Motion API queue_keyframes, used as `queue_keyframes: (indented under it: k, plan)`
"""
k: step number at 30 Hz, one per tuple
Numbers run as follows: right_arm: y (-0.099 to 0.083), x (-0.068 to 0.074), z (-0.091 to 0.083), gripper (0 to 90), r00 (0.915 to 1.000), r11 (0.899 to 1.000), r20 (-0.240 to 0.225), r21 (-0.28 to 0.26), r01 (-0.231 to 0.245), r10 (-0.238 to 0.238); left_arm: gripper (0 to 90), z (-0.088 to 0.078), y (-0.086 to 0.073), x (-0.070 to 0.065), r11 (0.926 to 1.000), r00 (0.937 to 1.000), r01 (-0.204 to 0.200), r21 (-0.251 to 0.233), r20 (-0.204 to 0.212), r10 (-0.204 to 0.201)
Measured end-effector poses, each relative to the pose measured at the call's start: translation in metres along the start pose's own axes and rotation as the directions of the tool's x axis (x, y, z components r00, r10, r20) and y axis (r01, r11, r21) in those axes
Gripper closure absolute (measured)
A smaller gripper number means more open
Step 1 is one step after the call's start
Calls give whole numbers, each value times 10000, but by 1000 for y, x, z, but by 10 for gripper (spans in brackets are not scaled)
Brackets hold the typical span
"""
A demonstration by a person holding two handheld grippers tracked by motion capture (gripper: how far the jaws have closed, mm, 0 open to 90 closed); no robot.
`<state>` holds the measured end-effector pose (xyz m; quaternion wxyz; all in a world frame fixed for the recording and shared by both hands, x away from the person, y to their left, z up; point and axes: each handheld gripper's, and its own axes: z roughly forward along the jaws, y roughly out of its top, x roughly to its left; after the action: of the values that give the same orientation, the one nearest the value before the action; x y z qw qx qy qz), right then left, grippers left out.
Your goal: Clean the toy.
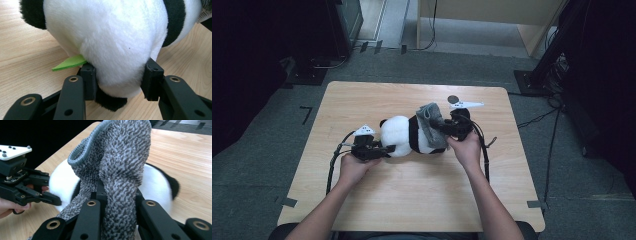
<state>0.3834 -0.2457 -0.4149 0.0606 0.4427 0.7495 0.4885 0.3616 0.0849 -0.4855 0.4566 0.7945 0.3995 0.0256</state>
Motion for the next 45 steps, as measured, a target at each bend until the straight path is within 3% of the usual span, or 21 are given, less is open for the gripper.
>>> queue_keyframes:
  k: [4, 7, 10, 14, 18, 21, 25, 27, 30, 33, 36, 40, 45]
  plan:
    - [-3, -14, -11, 782, 9990, 9992, 264, -181, -365, 370, 555, -2, 5, 4, 9999, 9996, -84, 114, 284, 81]
    - [-4, -26, -19, 785, 9976, 9971, 151, -371, -667, 673, 556, -4, 7, 7, 9998, 9994, -108, 156, 345, 102]
    - [-3, -33, -31, 788, 9943, 9953, 709, -622, -748, 791, 562, -8, 8, 10, 9996, 9993, -169, 220, 349, 161]
    - [0, -37, -44, 789, 9920, 9912, 836, -1001, -865, 950, 567, -16, 8, 17, 9996, 9968, -109, 261, 795, 88]
    - [1, -37, -50, 788, 9909, 9876, 890, -1292, -886, 1005, 552, -18, 5, 21, 9996, 9975, -180, 224, 684, 164]
    - [0, -35, -43, 787, 9926, 9873, 791, -1362, -813, 926, 521, -12, 1, 23, 9998, 9981, -138, 151, 601, 128]
    - [-3, -29, -24, 787, 9949, 9948, 842, -894, -484, 559, 447, -8, -1, 22, 9999, 9985, -143, -25, 523, 144]
    - [-7, -26, -13, 787, 9942, 9980, 1022, -562, -280, 336, 379, -6, -1, 23, 10000, 9988, -57, -23, 478, 58]
    - [-11, -27, -6, 787, 9930, 9982, 1106, -493, -352, 405, 322, -5, -2, 24, 9999, 9986, -17, -128, 527, 23]
    - [-14, -26, -3, 787, 9899, 9989, 1410, -467, -108, 173, 279, -2, -2, 24, 9995, 9988, -16, -301, 495, 31]
    - [-22, -29, 3, 789, 9876, 9984, 1547, -527, -201, 280, 292, -1, -1, 24, 9991, 9987, 140, -406, 492, -120]
    - [-29, -35, 7, 790, 9882, 9947, 1334, -801, -645, 749, 367, 0, -1, 23, 9985, 9985, 377, -408, 413, -361]
    - [-37, -39, 11, 790, 9834, 9955, 1589, -509, -803, 875, 409, -1, 0, 22, 9984, 9986, 427, -367, 324, -415]
